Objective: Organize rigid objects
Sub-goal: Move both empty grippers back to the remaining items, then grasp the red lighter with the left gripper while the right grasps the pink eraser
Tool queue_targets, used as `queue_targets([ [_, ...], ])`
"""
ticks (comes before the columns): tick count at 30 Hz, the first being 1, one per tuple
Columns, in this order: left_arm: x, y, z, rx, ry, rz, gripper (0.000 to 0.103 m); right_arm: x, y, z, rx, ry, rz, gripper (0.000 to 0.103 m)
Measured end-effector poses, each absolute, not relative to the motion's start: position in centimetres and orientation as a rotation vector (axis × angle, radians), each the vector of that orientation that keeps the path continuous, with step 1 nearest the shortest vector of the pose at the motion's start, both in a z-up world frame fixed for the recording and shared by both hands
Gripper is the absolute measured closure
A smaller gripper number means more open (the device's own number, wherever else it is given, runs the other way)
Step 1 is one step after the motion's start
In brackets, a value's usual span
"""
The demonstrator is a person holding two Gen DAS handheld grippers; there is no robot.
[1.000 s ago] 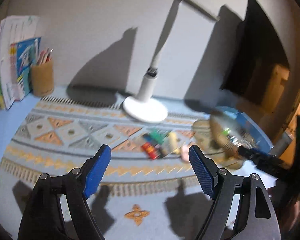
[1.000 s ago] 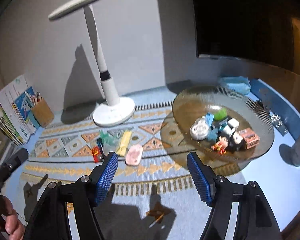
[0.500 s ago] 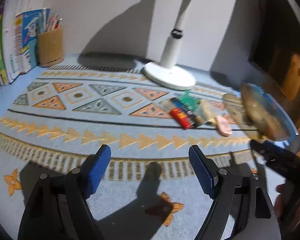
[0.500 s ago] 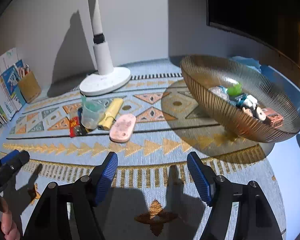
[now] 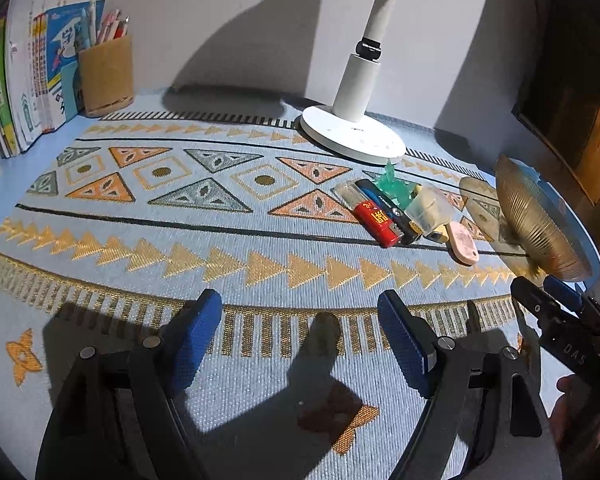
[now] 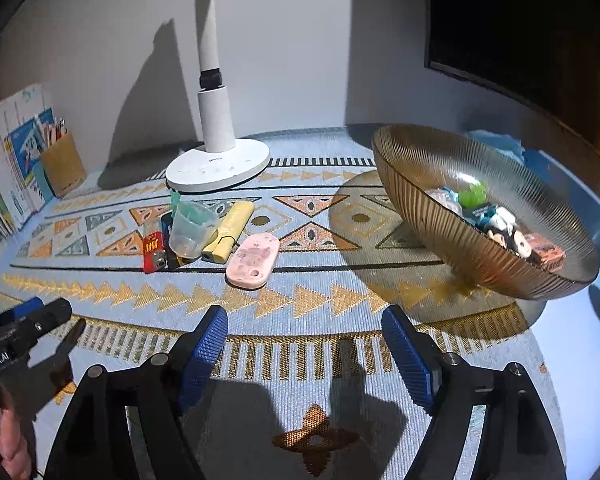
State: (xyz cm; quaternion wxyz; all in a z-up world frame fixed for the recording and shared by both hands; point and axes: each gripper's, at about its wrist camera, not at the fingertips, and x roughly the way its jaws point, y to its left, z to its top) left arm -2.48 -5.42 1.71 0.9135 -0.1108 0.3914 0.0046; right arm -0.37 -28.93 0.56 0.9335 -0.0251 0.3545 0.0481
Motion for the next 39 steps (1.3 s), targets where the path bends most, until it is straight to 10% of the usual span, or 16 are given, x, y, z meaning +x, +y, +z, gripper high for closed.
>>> queue_targets([
  [23,5.4,-8.2,1.2,-0.067,1.008,-0.036,0.024,5.3,-26.3,-0.3,-0.103,0.967,0.144,0.024],
  [39,6.7,-8.1,0.0,0.029,0.981,-0.052,0.029,8.2,-26.8,-1.7,-0.057,0.939,0.153,0.059],
])
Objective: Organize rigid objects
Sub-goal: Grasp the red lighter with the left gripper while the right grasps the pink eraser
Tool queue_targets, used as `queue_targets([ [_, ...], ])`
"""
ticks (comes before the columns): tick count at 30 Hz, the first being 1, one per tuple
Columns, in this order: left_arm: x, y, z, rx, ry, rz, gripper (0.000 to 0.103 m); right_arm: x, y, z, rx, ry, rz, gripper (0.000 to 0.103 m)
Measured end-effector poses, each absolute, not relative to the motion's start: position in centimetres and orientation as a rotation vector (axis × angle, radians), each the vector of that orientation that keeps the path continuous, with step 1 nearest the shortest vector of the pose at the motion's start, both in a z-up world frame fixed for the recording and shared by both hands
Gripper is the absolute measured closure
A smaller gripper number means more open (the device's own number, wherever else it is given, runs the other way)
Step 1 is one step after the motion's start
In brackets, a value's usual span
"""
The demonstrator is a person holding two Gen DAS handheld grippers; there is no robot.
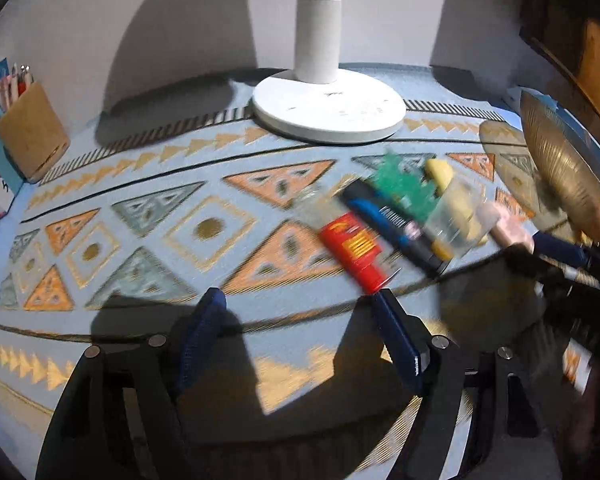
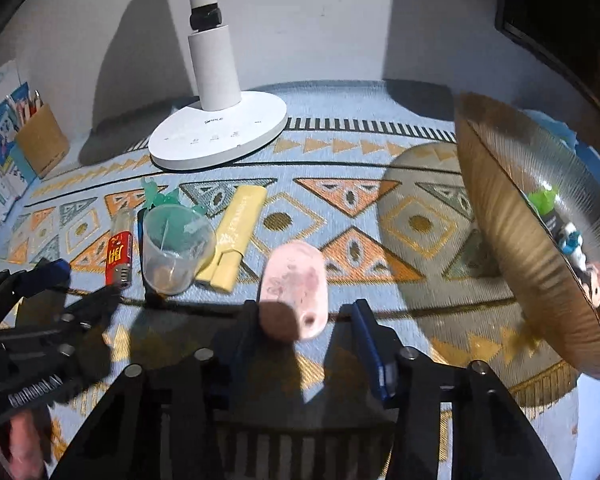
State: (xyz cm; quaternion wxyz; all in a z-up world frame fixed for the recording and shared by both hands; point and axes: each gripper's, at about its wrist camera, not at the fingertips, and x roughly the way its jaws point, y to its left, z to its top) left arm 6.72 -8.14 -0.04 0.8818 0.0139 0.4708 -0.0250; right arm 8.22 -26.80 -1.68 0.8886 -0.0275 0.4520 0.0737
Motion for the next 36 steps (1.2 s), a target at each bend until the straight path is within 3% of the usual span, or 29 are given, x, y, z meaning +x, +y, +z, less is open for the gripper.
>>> queue_targets([
  [7,7.2,-6.7,0.5,-0.097,1.013,-0.156,0.029,8.0,-29.5,-1.5,0.018,0.944,0.163,0.058],
  [11,8.5,-9.0,0.1,-0.073,1.016,-0.134,0.029,8.8,-28.4,-1.5,-0.035,0.957,0.203,0.037],
  [16,9.8,-10.8,-0.5,0.012,0.979,-0.059,0.031,10.1,-27.3,-2.0,-0.144,0.938,0.223,0.037],
  [19,9.9,-10.8,-0.3,0.040,0.941,-0.083,0.057,10.7,-26.9,-2.0,-0.160,0.931,0.253,0.038],
  [20,9.7,-10.5,-0.1,0.041,0.942,-0.094,0.075,10.7,-26.7,-2.1,-0.167,0.923,0.267,0.049],
  [21,9.5,-10.3,0.1,0.042,0.944,-0.107,0.080,10.5,-26.4,-2.0,-0.169,0.917,0.290,0.055],
  [36,2.7,-9.6,1.3,0.001,0.941,-0.281,0.080,2.9,-26.7,1.0,-0.120,0.840,0.347,0.055],
])
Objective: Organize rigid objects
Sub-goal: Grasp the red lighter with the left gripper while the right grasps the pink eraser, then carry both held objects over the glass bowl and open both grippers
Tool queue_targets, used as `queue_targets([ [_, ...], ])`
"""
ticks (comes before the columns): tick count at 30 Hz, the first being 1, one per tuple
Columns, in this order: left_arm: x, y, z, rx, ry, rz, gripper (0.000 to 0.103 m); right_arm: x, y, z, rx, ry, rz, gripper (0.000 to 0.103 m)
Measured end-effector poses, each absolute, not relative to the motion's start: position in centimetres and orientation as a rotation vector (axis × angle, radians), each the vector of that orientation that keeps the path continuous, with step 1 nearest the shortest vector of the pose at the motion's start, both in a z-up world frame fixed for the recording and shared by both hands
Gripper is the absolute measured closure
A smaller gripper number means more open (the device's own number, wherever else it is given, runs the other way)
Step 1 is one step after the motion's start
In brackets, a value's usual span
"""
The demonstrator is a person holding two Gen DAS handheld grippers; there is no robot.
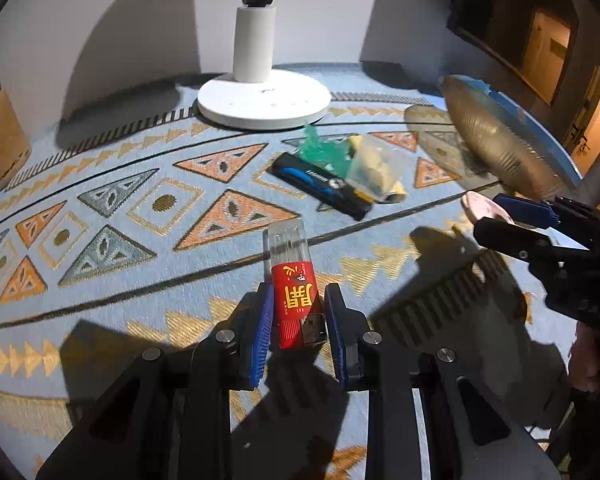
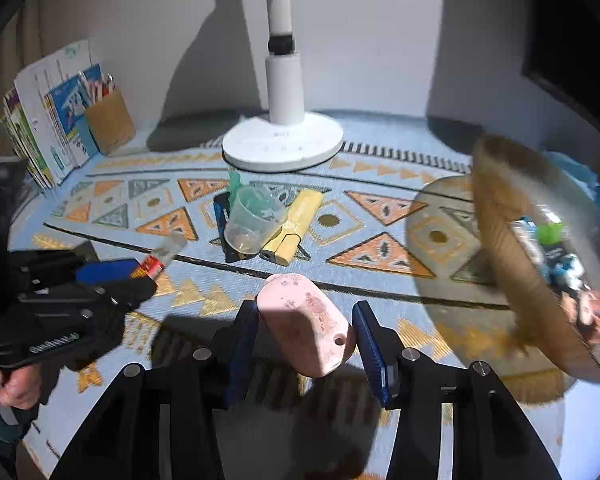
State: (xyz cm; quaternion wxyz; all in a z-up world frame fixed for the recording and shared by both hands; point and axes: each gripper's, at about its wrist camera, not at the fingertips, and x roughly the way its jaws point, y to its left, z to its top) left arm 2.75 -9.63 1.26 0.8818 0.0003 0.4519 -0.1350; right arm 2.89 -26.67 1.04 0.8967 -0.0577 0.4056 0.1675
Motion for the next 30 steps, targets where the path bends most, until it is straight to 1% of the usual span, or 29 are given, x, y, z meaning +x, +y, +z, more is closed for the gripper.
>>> queue_targets([
  [4,1.7,-10.7,4.3,-0.024,0.852,-0.319,0.081,1.3,-28.1,3.1,-0.081,0.805,0.334,0.055],
  [9,0.6,-14.0,10.2,-0.012,0.696,-0.399,0.081,-0.6,-32.3,8.3,-0.040,0.671,0.262,0.055],
  [16,1.2,-21.5,18.3,-0.021,0.501,-0.578,0.081,-2.0,-41.0,15.4,0.043,0.502,0.039,0.055],
  [18,1.9,-23.9,19.4,-0.010,0.480,-0.612,0.081,-1.9,-43.4,16.6,0.062,0.482,-0.033,0.055],
  [20,3.2,-26.7,19.7,-0.006,0.491,-0.644,0.081,-1.3,-46.1,17.2,0.115,0.482,-0.092,0.055],
  [22,4.8,-28.9,18.9,-0.006,0.526,-0.656,0.081,-0.5,-48.3,17.0,0.157,0.509,-0.145,0.055],
  [25,7.1,-31.8,16.0,-0.024,0.623,-0.663,0.081,1.0,-51.2,15.0,0.207,0.587,-0.216,0.055],
  [30,8.8,-34.0,11.0,-0.023,0.748,-0.648,0.081,2.8,-53.2,10.9,0.237,0.710,-0.232,0.055],
])
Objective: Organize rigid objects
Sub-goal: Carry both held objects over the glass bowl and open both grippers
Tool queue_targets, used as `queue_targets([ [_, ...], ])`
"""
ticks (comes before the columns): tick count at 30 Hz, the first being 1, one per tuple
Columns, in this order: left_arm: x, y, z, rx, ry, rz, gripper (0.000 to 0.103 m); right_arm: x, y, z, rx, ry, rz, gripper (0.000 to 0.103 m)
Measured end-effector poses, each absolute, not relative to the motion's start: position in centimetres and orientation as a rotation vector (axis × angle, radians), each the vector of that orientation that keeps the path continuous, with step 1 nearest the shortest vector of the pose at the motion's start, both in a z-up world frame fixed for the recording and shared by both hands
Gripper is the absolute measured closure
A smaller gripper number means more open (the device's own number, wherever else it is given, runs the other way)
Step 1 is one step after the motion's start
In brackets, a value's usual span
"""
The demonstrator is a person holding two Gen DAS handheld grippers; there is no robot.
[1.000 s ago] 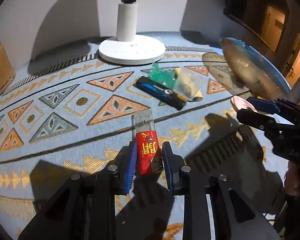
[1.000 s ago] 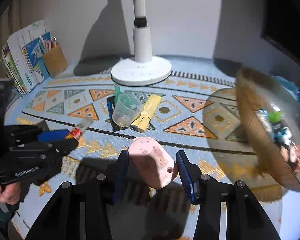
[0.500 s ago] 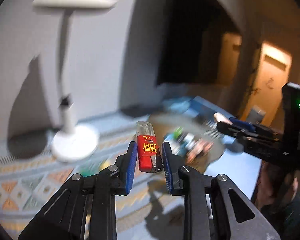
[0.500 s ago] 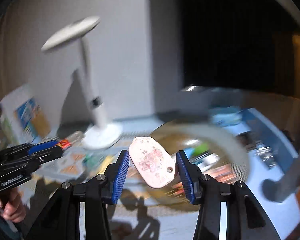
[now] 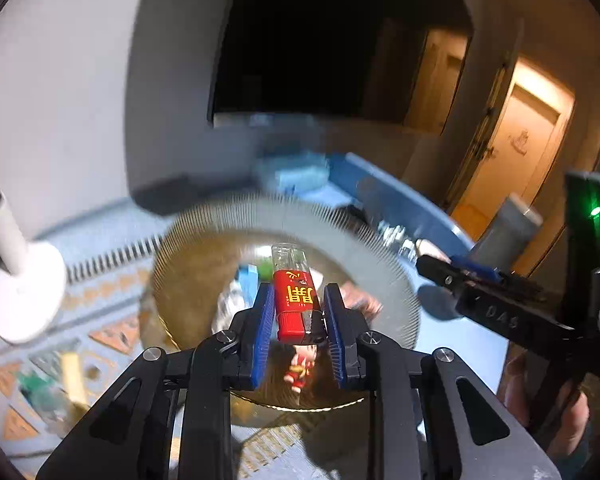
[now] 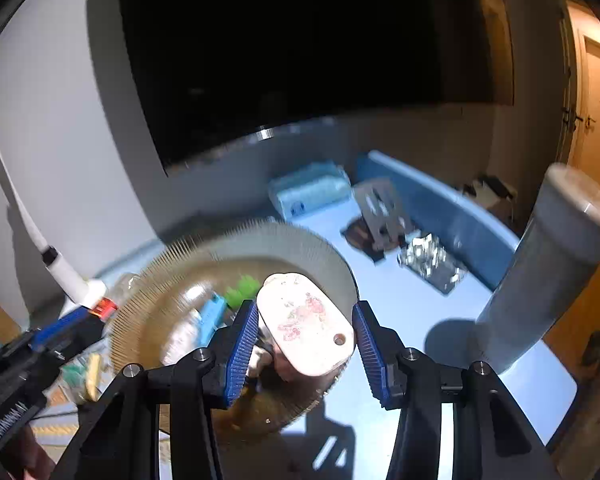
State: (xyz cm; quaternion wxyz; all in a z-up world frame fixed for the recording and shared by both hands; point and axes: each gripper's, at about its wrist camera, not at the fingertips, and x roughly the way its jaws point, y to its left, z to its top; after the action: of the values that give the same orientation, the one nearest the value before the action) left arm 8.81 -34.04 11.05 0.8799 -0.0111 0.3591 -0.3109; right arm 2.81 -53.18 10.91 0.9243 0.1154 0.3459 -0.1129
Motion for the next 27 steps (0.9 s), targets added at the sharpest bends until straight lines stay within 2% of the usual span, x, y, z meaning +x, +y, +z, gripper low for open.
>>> queue_targets([
  [7,9.7,-35.9,8.4,-0.021,0.808,-0.642,0.081,4.6,-54.0,8.2,0.209,0.779,-0.265,0.055],
  [9,9.8,-36.1,8.4,-0.029,0.809,-0.637,0.078,5.1,-54.3,7.8,0.214,0.790,-0.261,0.055],
  [10,10.0,-35.9,8.5,-0.047,0.812,-0.640,0.071,5.4,-54.4,7.5,0.216,0.791,-0.261,0.055],
  [11,10.0,-35.6,8.6,-0.066,0.819,-0.642,0.053,5.6,-54.5,7.3,0.217,0.796,-0.264,0.049],
  [12,10.0,-35.0,8.9,-0.094,0.810,-0.637,0.041,5.8,-54.7,7.1,0.225,0.804,-0.267,0.037],
  [20,7.7,-28.6,13.6,-0.163,0.668,-0.577,0.039,2.9,-54.4,9.3,0.279,0.709,-0.242,0.036],
  [27,4.5,-20.8,18.3,-0.194,0.542,-0.482,0.039,1.8,-50.4,11.9,0.264,0.673,-0.139,0.035],
])
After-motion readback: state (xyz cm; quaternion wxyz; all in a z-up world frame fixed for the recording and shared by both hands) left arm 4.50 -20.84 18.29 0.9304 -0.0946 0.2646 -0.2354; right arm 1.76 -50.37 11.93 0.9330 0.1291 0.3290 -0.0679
